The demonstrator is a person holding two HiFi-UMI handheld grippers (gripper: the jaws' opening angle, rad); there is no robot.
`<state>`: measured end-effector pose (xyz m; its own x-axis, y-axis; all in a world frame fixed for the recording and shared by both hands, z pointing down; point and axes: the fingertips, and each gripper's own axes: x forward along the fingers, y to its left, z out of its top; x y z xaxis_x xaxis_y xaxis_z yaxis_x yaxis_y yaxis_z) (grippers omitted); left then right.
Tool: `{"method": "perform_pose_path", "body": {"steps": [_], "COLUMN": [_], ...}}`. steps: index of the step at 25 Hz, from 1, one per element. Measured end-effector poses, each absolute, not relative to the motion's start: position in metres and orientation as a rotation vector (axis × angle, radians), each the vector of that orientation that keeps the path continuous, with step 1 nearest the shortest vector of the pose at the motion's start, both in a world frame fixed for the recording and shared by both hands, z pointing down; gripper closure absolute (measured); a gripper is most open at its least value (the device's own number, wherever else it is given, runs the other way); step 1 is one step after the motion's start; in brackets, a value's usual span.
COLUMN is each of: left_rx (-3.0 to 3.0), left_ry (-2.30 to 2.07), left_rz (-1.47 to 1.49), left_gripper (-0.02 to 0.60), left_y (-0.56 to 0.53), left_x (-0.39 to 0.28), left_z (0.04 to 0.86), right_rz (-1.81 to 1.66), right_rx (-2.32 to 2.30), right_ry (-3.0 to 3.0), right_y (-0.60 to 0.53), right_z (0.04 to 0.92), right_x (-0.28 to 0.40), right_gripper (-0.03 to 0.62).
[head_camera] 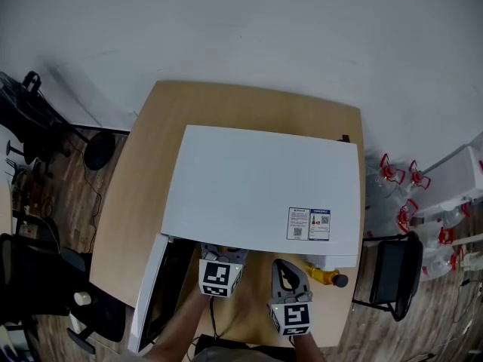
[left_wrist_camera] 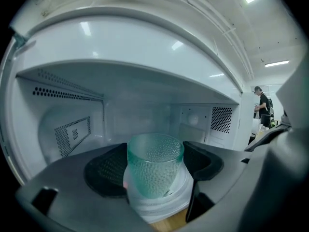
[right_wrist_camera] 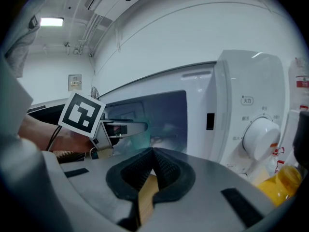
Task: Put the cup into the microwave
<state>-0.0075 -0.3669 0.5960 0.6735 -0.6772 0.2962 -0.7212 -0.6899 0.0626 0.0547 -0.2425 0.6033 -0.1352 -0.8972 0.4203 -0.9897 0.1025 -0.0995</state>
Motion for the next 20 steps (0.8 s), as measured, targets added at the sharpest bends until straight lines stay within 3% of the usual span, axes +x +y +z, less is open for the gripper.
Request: {"method": "perform_pose_path", "body": {"steps": [20], "left_rx": [2.710], "left_ry": [-1.208], "left_rz": [0.340], "left_gripper": [0.211], "left_y": [-0.358], "left_x": [-0.012], "left_z": [0.567], "right_rz": [0.500], "right_rx": [1.861], "right_ry": [-2.160], "right_y": [-0.230], "right_z": [0.589], "right_x": [0.055], "right_gripper": [0.579]}}
